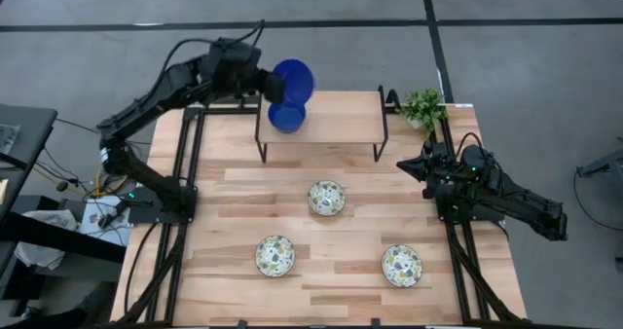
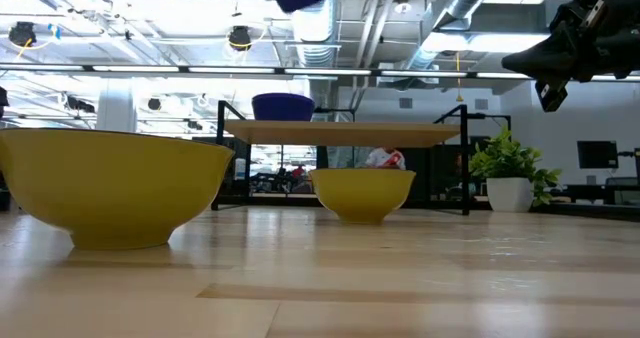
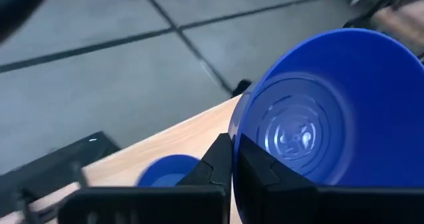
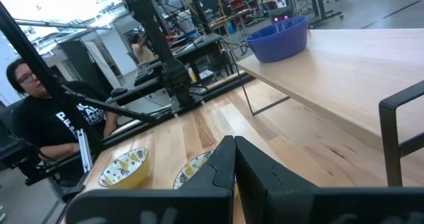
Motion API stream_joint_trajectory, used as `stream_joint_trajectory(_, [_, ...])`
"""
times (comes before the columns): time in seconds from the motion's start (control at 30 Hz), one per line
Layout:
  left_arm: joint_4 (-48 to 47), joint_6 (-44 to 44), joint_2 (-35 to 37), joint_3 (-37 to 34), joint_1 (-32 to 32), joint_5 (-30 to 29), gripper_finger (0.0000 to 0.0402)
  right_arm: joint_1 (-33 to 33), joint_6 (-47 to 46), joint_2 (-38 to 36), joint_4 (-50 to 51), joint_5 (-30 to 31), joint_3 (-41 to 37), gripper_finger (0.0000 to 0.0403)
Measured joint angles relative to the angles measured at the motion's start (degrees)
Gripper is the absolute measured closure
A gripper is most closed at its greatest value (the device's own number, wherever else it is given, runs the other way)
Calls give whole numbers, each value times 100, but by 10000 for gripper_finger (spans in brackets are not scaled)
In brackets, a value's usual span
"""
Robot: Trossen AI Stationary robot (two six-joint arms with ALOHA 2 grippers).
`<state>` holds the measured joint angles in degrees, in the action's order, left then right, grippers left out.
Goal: Pick & Place Mini bowls
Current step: Stack the blue bowl on the blue bowls on the shelf
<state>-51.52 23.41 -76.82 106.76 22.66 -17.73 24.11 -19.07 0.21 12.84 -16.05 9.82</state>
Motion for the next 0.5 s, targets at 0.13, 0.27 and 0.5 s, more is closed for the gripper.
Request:
stream_joint_trajectory(0.13, [-590,-218,-577,556,278,144,398,-2,0,0,0,2,0,403])
stream_joint_trajectory(0.27, [-1168,-270,-1108,1034,622,571,398,0,-1,0,1,2,0,403])
stream_joint_trajectory(0.5, [-1951,-325,-1506,1333,1244,911,398,-2,-2,0,0,7,0,403])
